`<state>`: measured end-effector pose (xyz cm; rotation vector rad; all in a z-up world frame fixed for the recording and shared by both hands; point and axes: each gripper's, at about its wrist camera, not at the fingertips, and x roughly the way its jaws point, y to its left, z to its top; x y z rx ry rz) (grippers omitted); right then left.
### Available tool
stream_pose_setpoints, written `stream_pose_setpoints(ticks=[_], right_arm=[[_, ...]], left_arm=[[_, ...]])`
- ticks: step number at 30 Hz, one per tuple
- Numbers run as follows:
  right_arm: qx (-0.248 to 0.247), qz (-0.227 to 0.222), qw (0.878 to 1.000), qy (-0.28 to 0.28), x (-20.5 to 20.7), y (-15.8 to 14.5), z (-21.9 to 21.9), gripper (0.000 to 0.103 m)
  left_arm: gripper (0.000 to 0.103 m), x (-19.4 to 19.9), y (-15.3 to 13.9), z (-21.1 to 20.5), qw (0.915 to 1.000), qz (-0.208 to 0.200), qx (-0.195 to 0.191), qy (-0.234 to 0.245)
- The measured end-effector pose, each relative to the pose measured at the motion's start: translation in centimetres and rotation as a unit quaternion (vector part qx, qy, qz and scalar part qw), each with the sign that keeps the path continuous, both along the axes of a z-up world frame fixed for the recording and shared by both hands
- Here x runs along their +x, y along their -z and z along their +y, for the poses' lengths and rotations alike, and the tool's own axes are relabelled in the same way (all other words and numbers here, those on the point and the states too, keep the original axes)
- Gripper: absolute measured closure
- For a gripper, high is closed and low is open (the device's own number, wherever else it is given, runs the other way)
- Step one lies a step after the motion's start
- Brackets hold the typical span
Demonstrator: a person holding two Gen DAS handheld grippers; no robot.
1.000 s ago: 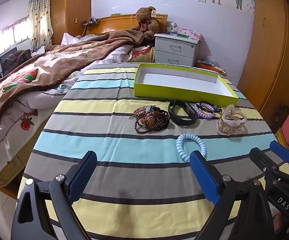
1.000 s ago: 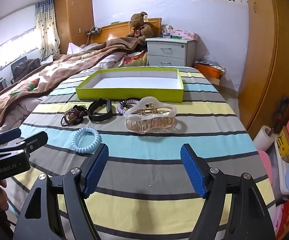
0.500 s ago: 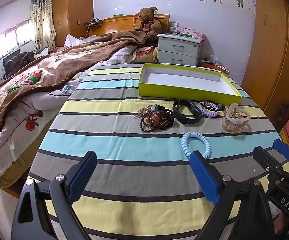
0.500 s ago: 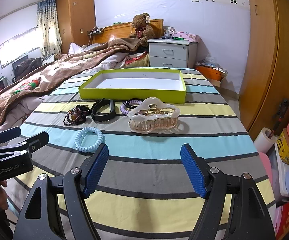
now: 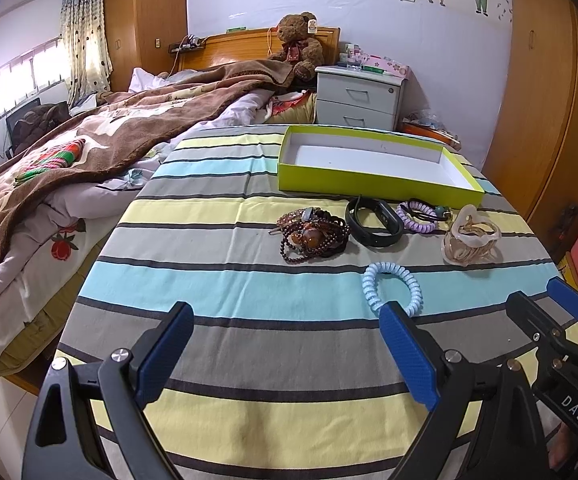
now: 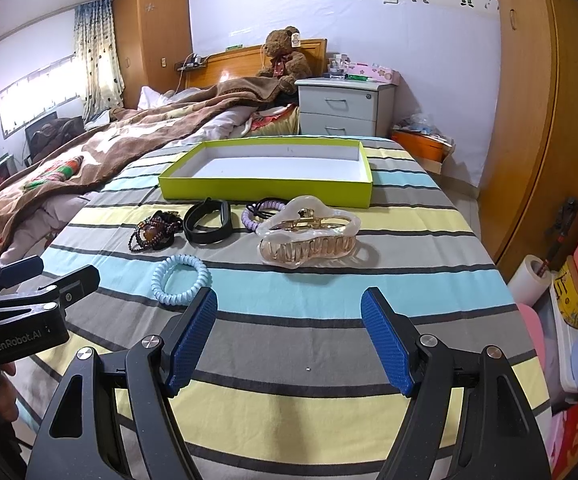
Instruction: Organize jewelry
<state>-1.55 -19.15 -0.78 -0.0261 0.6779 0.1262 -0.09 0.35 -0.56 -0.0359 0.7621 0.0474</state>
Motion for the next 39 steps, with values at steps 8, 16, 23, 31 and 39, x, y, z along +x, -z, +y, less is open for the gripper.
stream_pose_setpoints(ticks=[8,16,23,31,39], right_arm=[[0.000,0.001,1.000,0.000,-0.07,-0.06,-0.04,0.029],[0.001,0.001,1.000,-0.002,-0.05,-0.11,-0.05,0.029],[0.003,0.000,1.000,-0.001,-0.06,-0.21,-0.11,0.029],[0.002,0.000,1.000,-0.001,-0.07,-0.18,-0.12,0.029],[0.002,0.000,1.000,-0.001,-0.06,-0.18,-0.15,0.029]], left_arm=[[0.008,-0.03,0.10,-0.02,1.0000,0.001,0.000,0.001],[0.008,-0.20,0.13,0.14,1.0000,0.000,0.000,-0.001],[0.008,-0.24,0.14,0.20,1.0000,0.000,0.000,0.000],[0.008,-0.19,0.13,0.14,1.0000,0.000,0.000,-0.001],[0.008,-0.20,0.16,0.13,1.0000,0.002,0.000,0.000]])
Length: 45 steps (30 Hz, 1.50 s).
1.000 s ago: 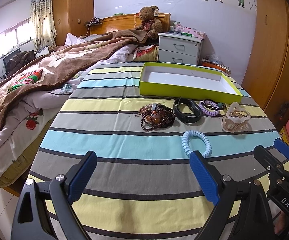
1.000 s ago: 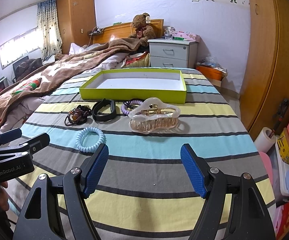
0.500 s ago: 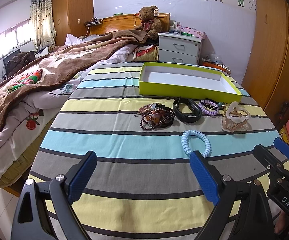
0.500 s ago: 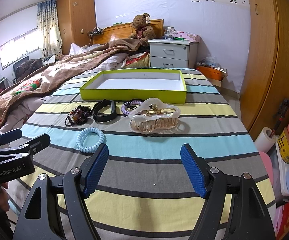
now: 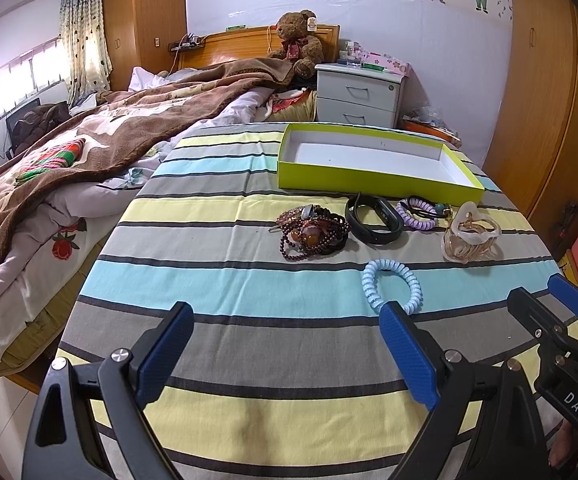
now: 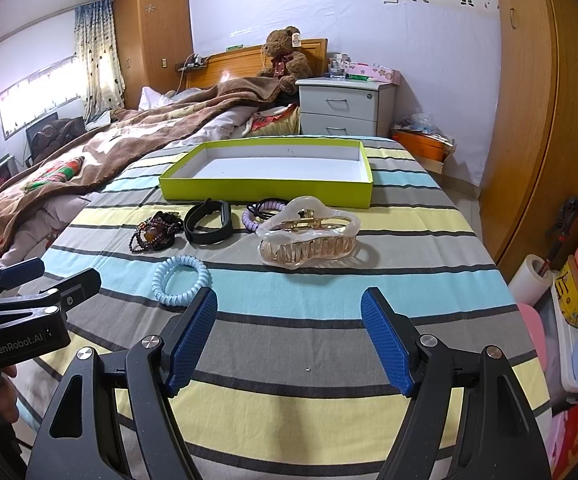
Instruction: Organize jewelry
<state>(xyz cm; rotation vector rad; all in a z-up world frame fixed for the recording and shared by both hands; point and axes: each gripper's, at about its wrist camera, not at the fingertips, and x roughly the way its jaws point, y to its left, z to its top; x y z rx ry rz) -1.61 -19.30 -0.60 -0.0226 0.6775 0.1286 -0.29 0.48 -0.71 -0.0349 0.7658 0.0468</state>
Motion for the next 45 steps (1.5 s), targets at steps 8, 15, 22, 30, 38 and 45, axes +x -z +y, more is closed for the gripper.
stream_pose_setpoints(ticks=[8,15,22,30,38,45], right_arm=[[0.002,0.001,1.000,0.001,0.1,-0.1,-0.1,0.029],[0.003,0.004,1.000,0.004,0.6,0.0,-0.5,0.029],[0.006,0.005,1.000,0.026,1.8,-0.4,-1.9,0.029],[0.003,-0.001,0.999,0.041,4.7,-1.7,-4.0,0.029],[-0.003,0.063,0.996,-0.070,10.3,-0.5,-5.1,0.028],[-0.027,0.101,0.986,-0.127,14.1,0.5,-4.7,0.029]], left_arm=[[0.008,-0.2,0.1,0.1,1.0000,0.001,0.001,0.001],[0.008,-0.1,0.1,0.1,1.0000,0.003,0.000,0.003],[0.008,1.1,0.2,0.0,0.9991,0.028,-0.022,0.024],[0.008,3.1,0.7,-0.8,0.9968,0.051,-0.033,0.051],[0.010,5.0,1.6,-1.4,0.9910,0.085,-0.051,0.089],[0.017,6.4,2.4,-2.0,0.9878,0.114,-0.048,0.095]])
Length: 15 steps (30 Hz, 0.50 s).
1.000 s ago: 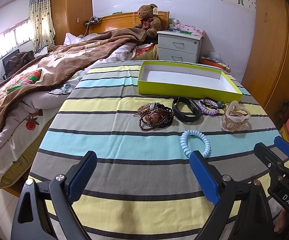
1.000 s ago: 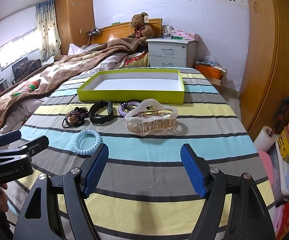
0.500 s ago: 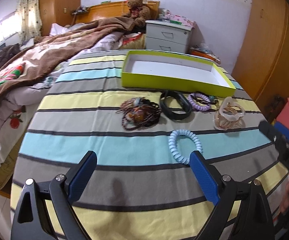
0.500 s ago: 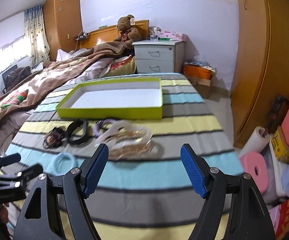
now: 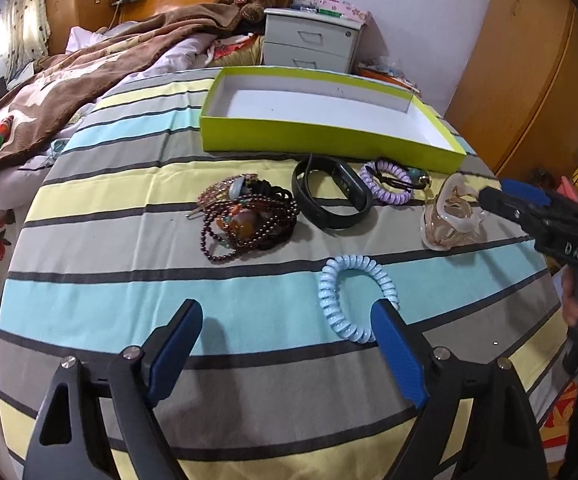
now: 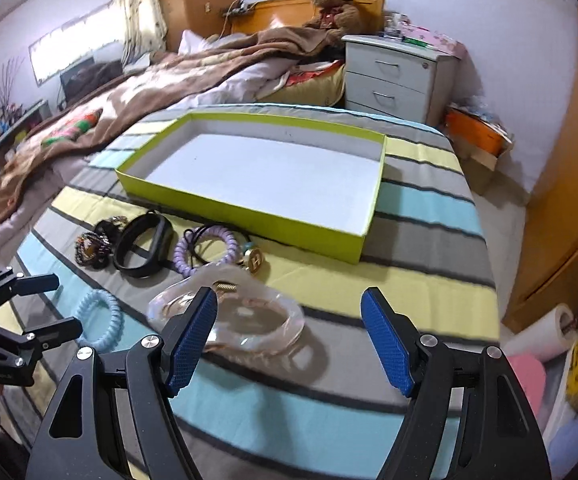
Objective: Organize jewelry
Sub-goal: 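Grasp the clear claw clip with the right tool while the left grasps the blue hair tie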
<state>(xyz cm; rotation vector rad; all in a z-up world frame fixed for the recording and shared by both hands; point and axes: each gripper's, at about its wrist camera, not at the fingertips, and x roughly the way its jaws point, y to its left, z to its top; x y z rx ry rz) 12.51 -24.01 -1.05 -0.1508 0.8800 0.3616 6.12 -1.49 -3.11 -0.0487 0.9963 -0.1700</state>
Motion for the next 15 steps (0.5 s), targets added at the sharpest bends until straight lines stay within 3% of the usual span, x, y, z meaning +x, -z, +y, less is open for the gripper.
stream_pose_setpoints(ticks=[5,10,12,15], right_arm=[[-0.008,0.035,0.998,-0.043,1.8,0.9,0.3,0.030],[0.001,0.060,0.996,-0.062,2.4,1.6,0.2,0.054],[0.011,0.062,0.995,-0.071,2.2,1.5,0.2,0.063],[0.011,0.058,0.996,-0.073,1.9,1.5,0.3,0.067]], left_arm=[[0.021,0.6,0.5,-0.7,0.9999,0.011,0.011,0.002],[0.024,0.7,0.6,-1.2,0.9992,0.012,0.038,0.004],[0.030,0.7,0.5,-1.2,0.9990,0.010,0.043,0.002],[0.040,0.8,0.4,-1.2,0.9989,0.008,0.045,0.002]])
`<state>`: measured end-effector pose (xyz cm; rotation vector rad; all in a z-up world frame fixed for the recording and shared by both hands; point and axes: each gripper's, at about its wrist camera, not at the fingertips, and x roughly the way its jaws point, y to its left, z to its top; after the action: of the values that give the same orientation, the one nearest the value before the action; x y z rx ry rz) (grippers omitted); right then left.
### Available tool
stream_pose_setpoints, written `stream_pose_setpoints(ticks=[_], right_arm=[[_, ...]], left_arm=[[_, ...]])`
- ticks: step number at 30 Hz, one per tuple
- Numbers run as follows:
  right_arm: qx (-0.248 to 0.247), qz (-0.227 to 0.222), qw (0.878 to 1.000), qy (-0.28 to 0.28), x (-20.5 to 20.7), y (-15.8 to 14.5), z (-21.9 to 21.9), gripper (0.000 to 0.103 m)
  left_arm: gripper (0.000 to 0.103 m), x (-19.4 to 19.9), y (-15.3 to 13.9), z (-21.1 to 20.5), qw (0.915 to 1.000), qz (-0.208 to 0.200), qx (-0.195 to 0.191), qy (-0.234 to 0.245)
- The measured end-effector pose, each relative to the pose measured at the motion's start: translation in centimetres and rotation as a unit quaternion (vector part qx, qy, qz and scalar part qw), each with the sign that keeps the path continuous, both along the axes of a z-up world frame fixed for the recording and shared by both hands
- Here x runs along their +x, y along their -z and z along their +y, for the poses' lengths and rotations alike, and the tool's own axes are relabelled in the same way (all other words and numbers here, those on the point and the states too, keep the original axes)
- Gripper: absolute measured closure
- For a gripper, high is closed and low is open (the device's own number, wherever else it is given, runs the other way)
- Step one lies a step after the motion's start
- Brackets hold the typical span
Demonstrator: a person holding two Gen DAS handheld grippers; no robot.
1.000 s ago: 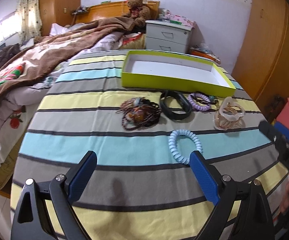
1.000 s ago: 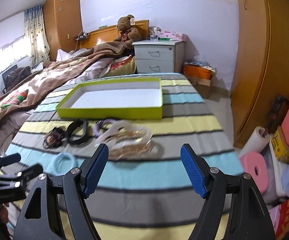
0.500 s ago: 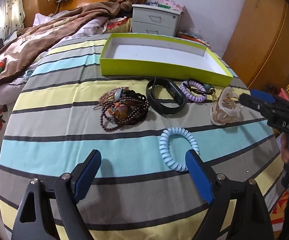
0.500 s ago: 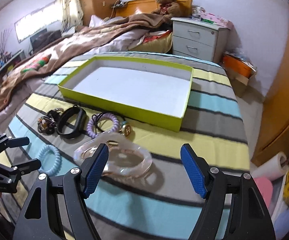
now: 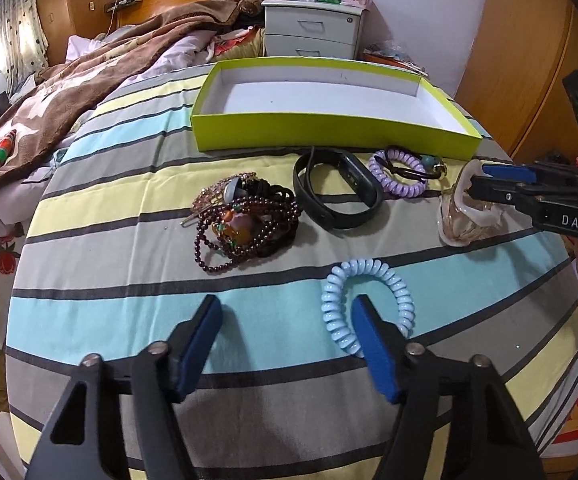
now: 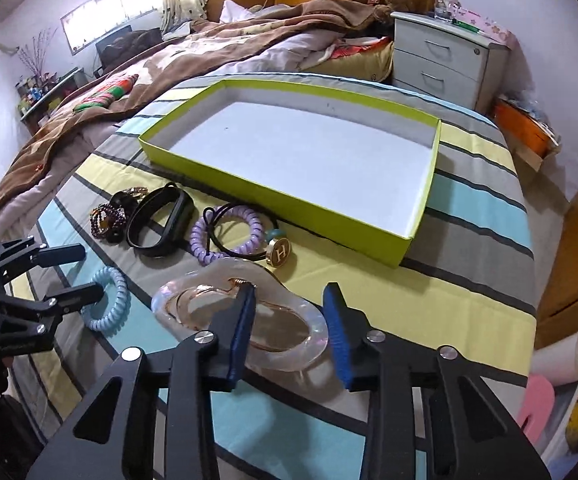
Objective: Organize jewelry
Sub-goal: 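Grasp the clear claw clip with the right tool while the left grasps the blue hair tie, then carry the claw clip into the box with the right tool while the left carries the hair tie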
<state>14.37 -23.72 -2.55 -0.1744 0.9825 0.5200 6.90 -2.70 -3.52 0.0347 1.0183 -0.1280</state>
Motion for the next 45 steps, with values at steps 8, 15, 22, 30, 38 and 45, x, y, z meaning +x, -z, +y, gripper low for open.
stream_pose_setpoints(ticks=[8,15,22,30,38,45], right_arm=[[0.004,-0.012,1.000,0.017,-1.1,-0.4,-0.3,0.070],[0.021,-0.020,0.999,0.043,-2.2,-0.9,-0.9,0.091],[0.039,-0.027,0.997,0.055,-3.1,-1.4,-1.4,0.094],[0.063,-0.048,0.994,0.080,-4.0,-3.1,-2.2,0.096],[0.074,-0.068,0.990,0.095,-4.3,-5.2,-2.7,0.096],[0.091,-0.087,0.986,0.106,-4.2,-6.8,-3.1,0.096]], left_arm=[[0.076,0.1,-0.2,0.0,0.9999,-0.003,-0.008,0.008],[0.092,-0.4,-0.3,0.0,0.9995,-0.007,-0.027,0.012],[0.093,-0.8,-1.3,0.4,0.9989,-0.024,-0.038,0.011],[0.093,-1.1,-2.4,1.4,0.9982,-0.038,-0.045,0.004],[0.093,-0.7,-4.8,2.0,0.9967,-0.066,-0.047,-0.001],[0.093,0.1,-6.2,2.5,0.9958,-0.079,-0.046,0.000]])
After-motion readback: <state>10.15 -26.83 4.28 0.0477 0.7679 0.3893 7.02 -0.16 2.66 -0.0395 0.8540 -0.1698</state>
